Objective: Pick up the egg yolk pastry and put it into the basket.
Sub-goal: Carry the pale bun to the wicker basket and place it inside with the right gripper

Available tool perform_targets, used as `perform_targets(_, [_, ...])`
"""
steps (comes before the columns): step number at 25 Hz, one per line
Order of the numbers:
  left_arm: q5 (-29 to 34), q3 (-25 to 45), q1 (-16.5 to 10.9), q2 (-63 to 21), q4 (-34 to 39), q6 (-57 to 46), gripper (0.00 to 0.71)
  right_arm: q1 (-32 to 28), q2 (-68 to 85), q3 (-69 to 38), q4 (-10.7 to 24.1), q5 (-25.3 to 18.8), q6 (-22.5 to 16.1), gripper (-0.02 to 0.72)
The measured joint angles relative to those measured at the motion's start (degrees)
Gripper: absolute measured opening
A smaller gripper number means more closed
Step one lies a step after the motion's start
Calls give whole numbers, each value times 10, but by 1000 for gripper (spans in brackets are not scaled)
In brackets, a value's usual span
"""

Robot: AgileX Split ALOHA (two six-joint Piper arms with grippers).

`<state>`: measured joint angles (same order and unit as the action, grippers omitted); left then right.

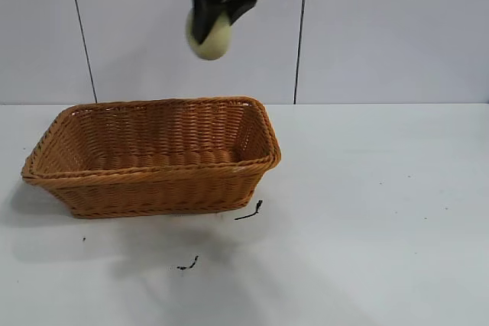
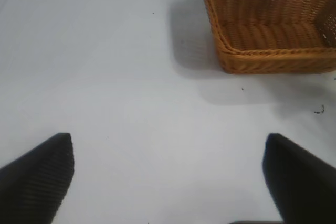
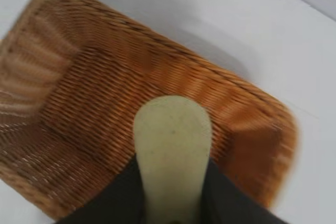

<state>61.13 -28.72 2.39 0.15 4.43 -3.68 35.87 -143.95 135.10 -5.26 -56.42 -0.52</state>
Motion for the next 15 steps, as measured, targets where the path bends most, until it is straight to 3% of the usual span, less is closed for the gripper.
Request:
perform_targets(8, [0, 0, 0, 0, 0, 0, 696, 0, -45, 0, -7, 13, -1, 144])
perform_targets(11, [0, 0, 0, 0, 0, 0, 696, 0, -38, 0, -13, 12, -1, 330])
perform_targets(14, [0, 0, 0, 0, 0, 0, 696, 0, -21, 4, -13, 10, 0, 594])
perform_targets(15, [0, 0, 0, 0, 0, 0, 696, 0, -12, 5, -11, 9, 0, 629])
